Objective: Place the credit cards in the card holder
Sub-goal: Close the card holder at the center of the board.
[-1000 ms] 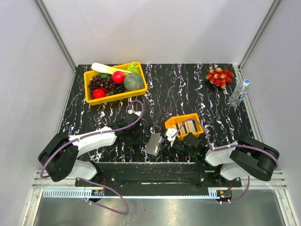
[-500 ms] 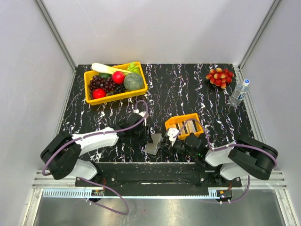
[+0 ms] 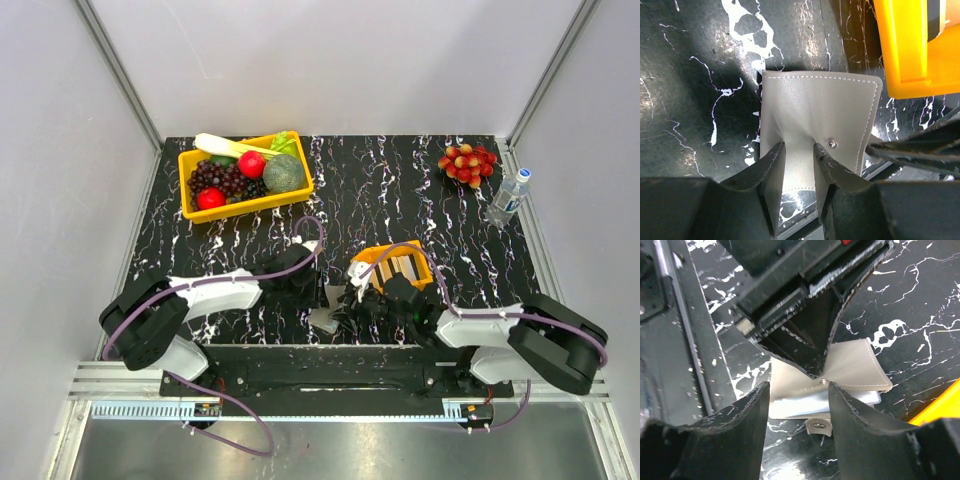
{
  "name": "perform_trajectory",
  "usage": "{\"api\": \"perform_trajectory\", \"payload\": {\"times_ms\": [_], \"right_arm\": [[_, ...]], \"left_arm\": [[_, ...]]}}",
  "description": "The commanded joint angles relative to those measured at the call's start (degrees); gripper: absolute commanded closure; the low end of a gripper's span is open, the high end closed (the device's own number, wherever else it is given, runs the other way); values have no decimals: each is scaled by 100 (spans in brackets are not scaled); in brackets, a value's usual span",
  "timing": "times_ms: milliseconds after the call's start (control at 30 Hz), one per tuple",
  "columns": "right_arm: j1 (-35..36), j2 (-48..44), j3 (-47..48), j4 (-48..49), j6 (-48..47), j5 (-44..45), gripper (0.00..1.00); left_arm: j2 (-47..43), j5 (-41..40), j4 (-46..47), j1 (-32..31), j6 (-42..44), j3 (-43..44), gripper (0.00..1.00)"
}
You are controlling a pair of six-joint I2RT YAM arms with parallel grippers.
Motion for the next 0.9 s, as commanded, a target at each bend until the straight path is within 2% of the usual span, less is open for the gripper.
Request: {"api": "perform_trajectory", "payload": {"times_ms": [0,133,167,233,267,333,400,533,700,867], "right_arm": [[61,-719,369,-1170,1100,29,41],[61,-1493,685,-2424,1926,756,36],[61,-1625,781,-2776,2303,1090,37],[61,-1784,1114,-3854,3285,2108,46],[61,-1776,1308,-4235,3587,2347,50],[61,-1645,1703,-5184,3948,2097,53],[61,-1443,1898,-5608,4561,1999,55],[70,-942,2039,-5566,5170,1384,52],[43,-318,2469,-6058,5400,1559,47],[17,104,2548,-5549,5523,1532,47]], "left_arm": [[198,-264,-84,-126,-343,-149,67],[92,-335,56,-143,-616,-343,67],[75,-352,126,-143,-660,-378,67],[4,-361,197,-169,-739,-422,67],[-13,-379,197,-178,-748,-439,67],[-83,-405,197,-178,-748,-440,67],[-136,-388,206,-187,-722,-448,67],[-233,-335,197,-187,-625,-466,67],[-321,-344,153,-187,-572,-536,67],[-470,-388,74,-187,-546,-598,66]]}}
